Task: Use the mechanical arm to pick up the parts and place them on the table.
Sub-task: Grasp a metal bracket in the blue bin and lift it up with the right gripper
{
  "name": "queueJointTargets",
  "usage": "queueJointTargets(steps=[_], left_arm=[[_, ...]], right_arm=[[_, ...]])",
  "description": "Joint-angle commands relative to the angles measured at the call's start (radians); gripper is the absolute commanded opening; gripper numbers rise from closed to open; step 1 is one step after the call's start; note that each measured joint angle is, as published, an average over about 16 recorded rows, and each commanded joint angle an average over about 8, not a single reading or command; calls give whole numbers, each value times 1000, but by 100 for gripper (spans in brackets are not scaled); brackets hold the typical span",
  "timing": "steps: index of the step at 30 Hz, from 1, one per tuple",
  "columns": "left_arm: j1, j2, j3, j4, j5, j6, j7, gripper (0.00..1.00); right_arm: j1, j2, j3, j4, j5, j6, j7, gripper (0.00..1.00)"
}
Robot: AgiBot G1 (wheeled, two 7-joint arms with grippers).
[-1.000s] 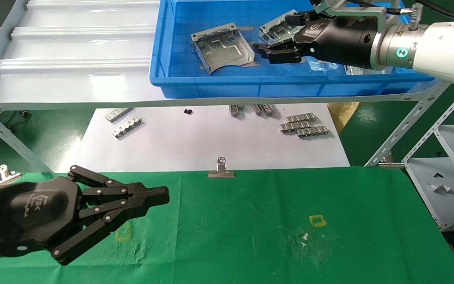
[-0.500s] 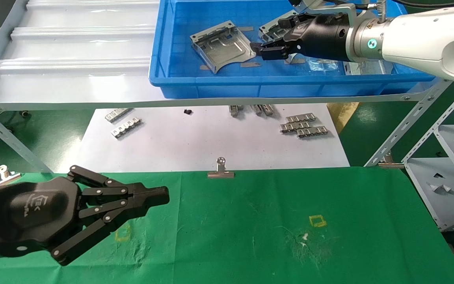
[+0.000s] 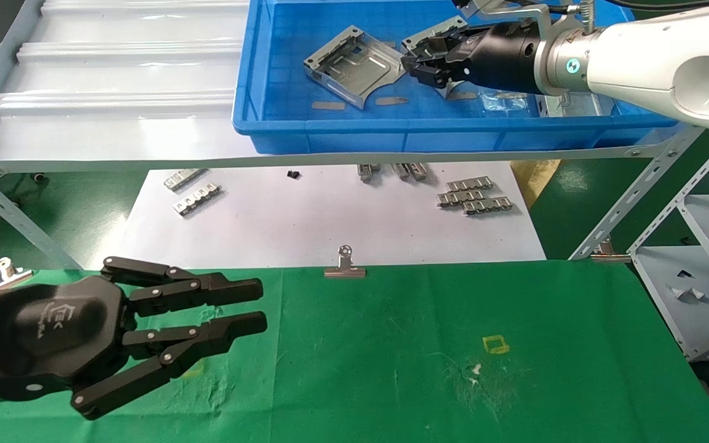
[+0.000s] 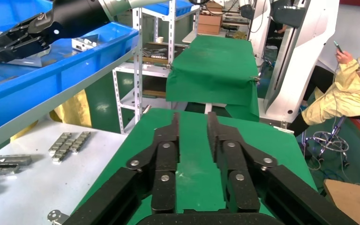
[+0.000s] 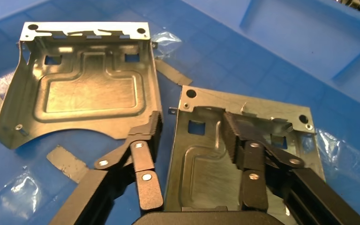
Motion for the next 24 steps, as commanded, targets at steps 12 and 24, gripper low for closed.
queueJointTargets(steps=[12,24], left_arm=[[0,0,1,0,-1,0,0,100],[0,-1,2,0,-1,-1,1,100]], right_arm=[[29,20,-4,-25,-4,-27,-11,0],[15,45,26,-22,38,-12,-66,3]])
